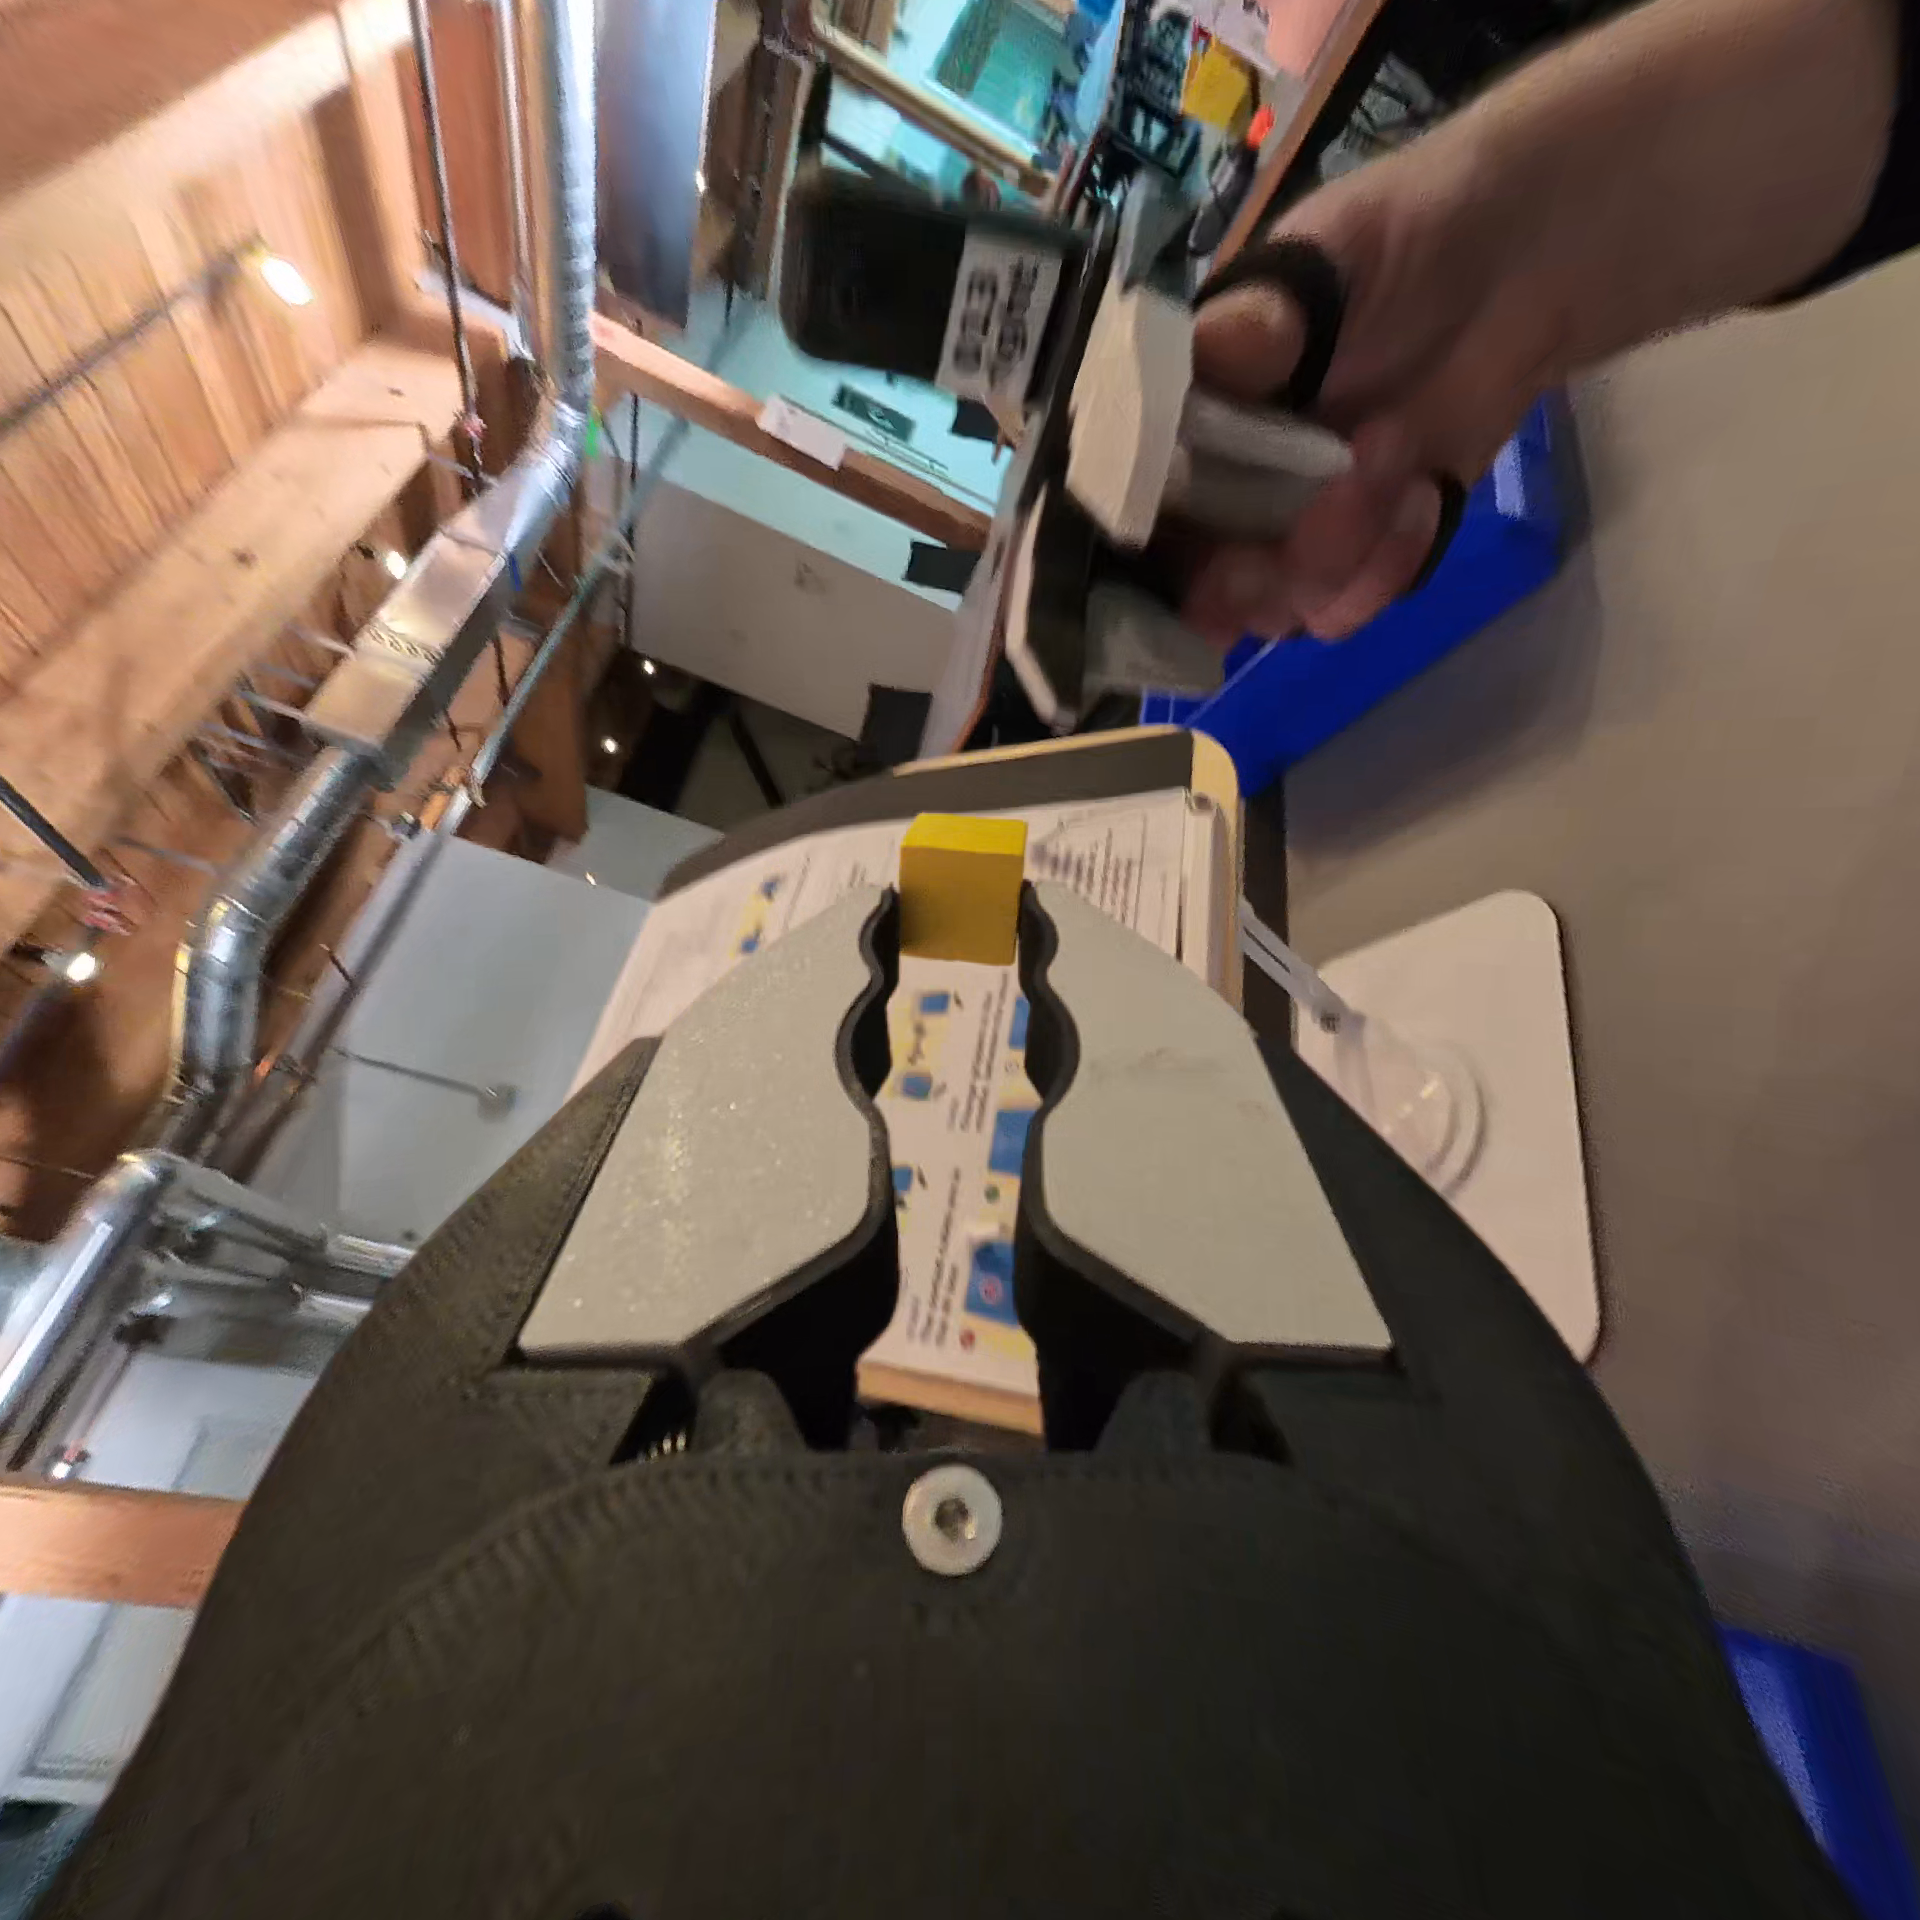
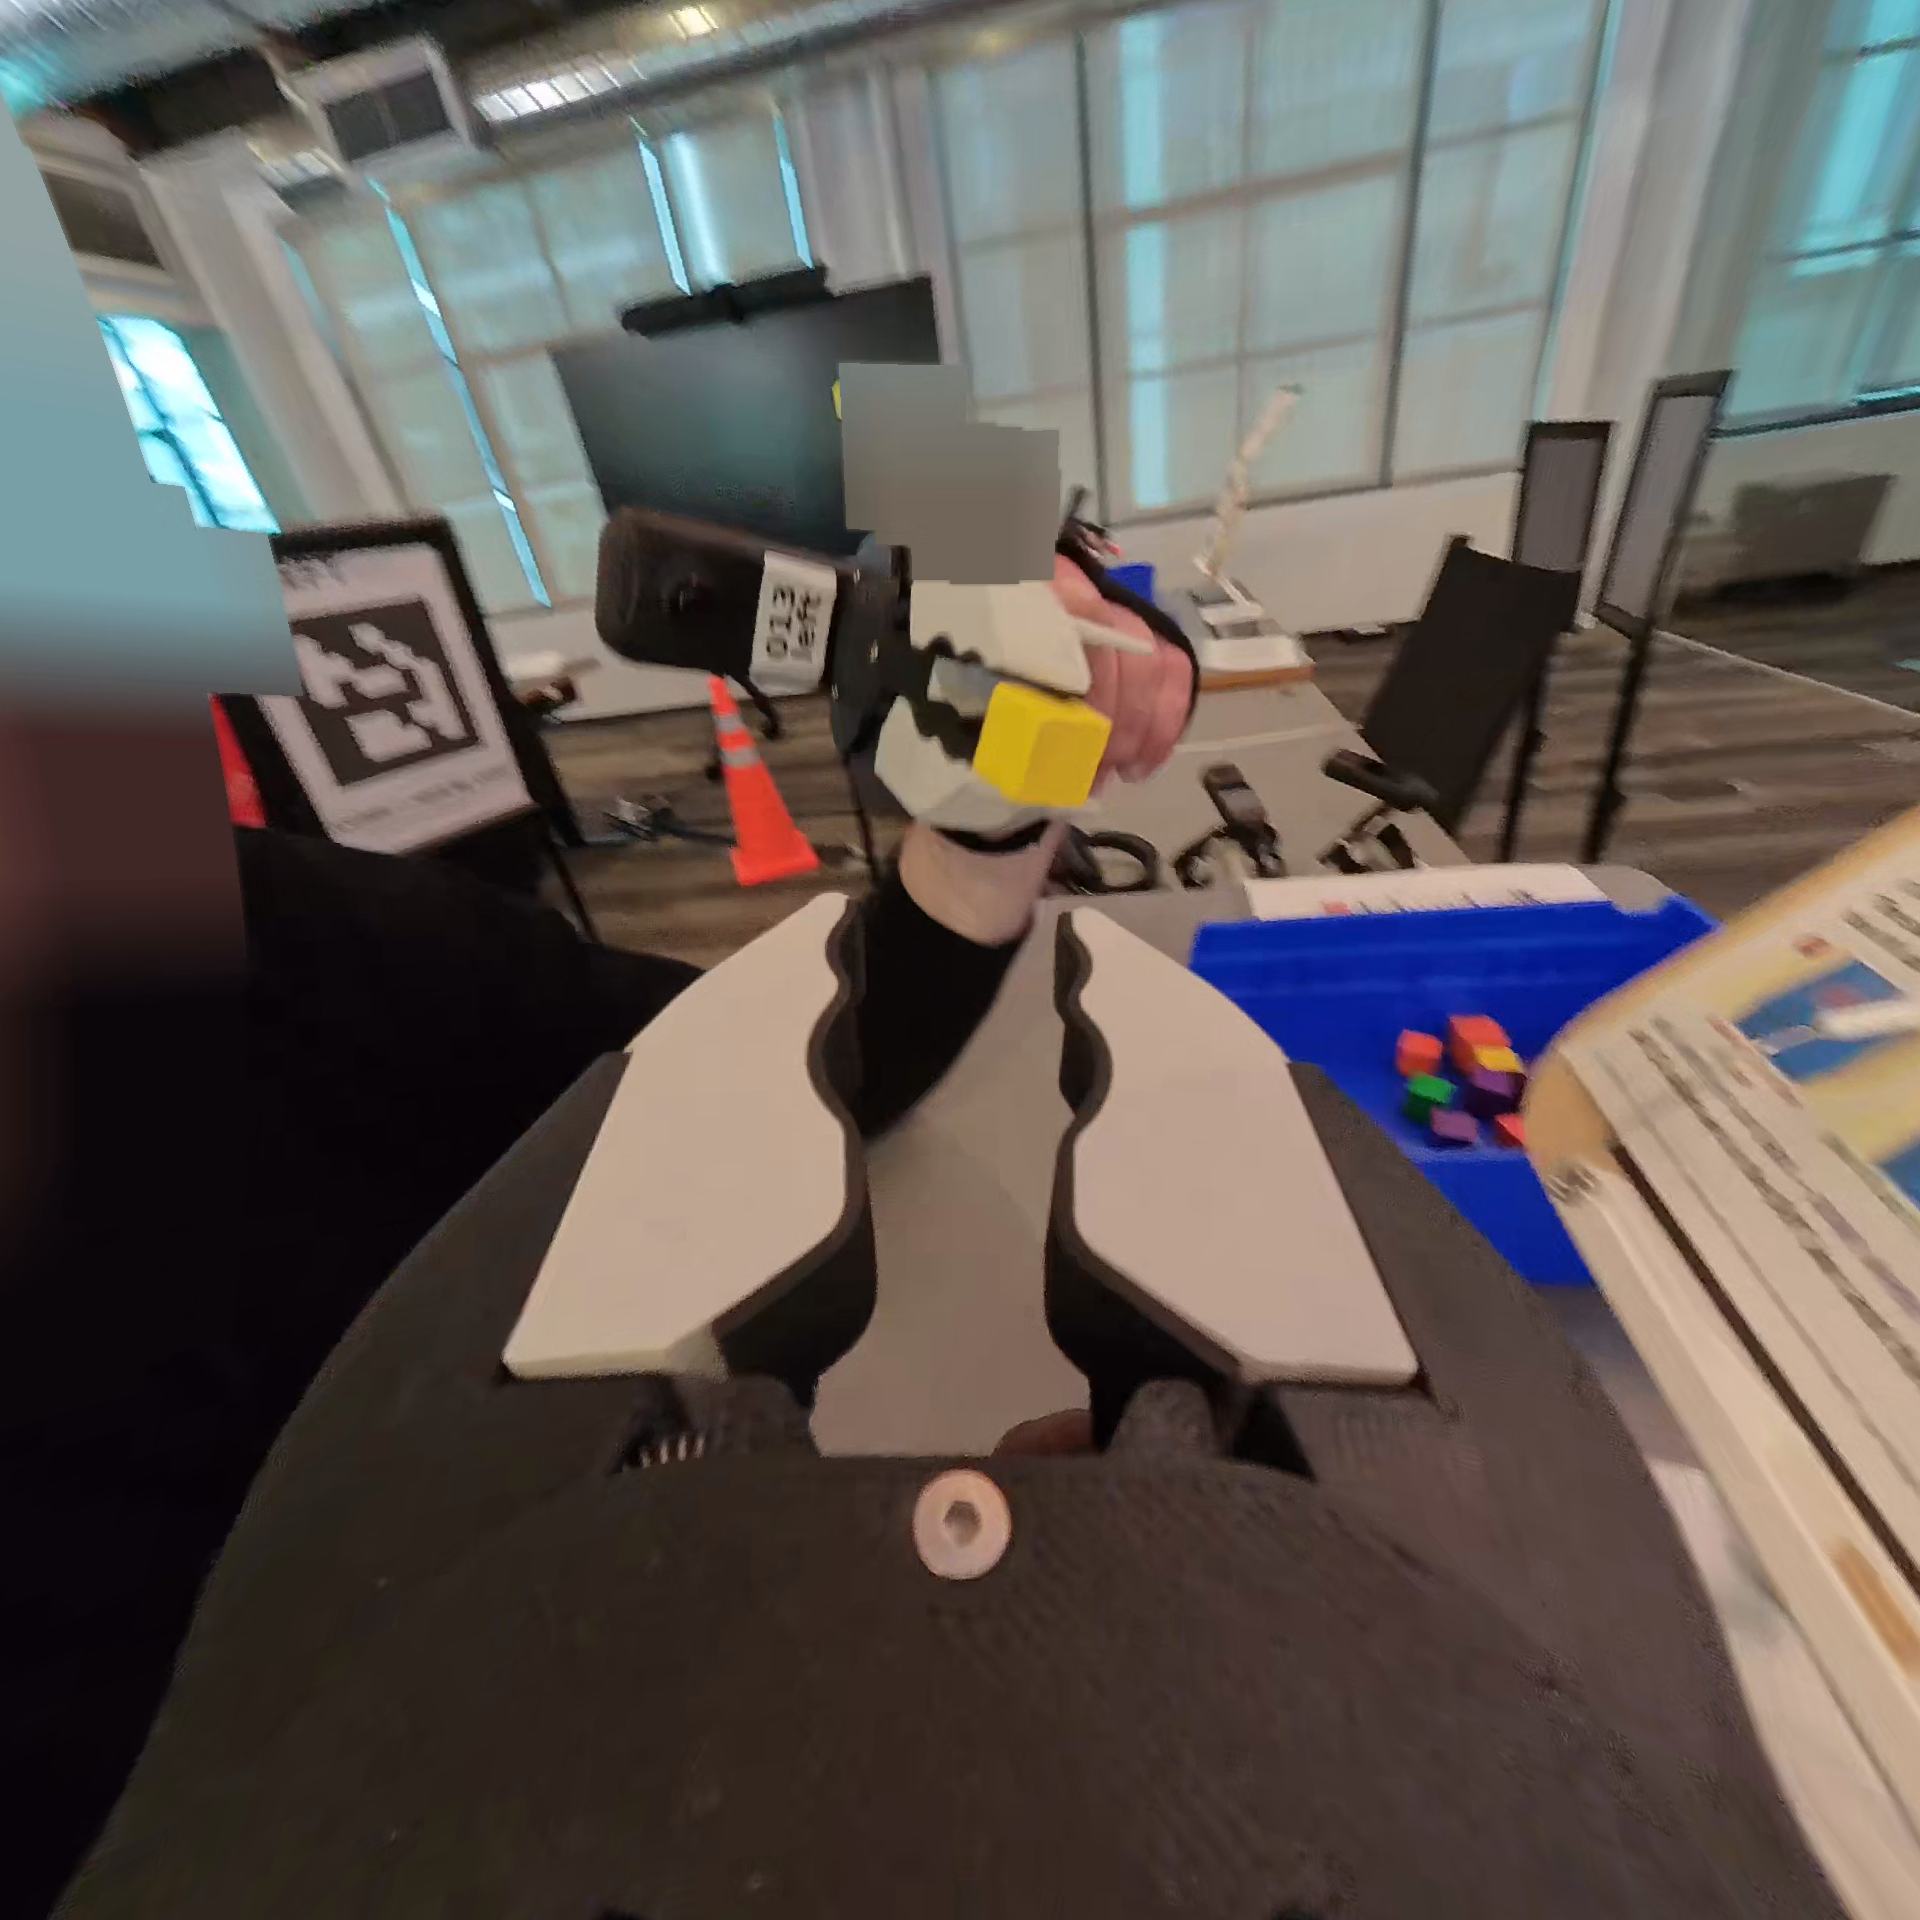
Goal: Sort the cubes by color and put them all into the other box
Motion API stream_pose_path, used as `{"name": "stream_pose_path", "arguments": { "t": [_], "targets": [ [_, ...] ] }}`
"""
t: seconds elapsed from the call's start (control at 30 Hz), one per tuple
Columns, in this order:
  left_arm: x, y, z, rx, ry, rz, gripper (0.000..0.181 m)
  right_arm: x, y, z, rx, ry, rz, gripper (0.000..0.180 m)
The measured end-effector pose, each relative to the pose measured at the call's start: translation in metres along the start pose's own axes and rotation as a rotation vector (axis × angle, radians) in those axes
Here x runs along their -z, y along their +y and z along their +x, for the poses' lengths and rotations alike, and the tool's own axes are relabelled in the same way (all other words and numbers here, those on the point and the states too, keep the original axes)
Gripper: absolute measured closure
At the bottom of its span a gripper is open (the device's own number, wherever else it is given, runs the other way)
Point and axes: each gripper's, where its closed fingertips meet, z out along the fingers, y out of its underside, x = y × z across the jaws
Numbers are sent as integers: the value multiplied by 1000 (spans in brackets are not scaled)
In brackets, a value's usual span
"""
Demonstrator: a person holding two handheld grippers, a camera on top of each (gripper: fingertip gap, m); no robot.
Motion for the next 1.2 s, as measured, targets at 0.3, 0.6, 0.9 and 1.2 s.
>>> {"name": "stream_pose_path", "arguments": {
  "t": [0.3, 0.6, 0.9, 1.2],
  "targets": [
    [-12, -69, 14, -120, -26, 133, 160, -20, -12, -29, -101, -274, 91, 133],
    [-14, -73, 20, -130, -1, 139, 159, -22, -12, -43, -110, -388, 112, 140],
    [-21, -70, 23, -126, 1, 130, 160, -25, -12, -49, -65, -384, 103, 157],
    [-12, -68, 20, -34, 41, 119, 166, 8, -25, -42, 58, -199, 62, 157]
  ]
}}
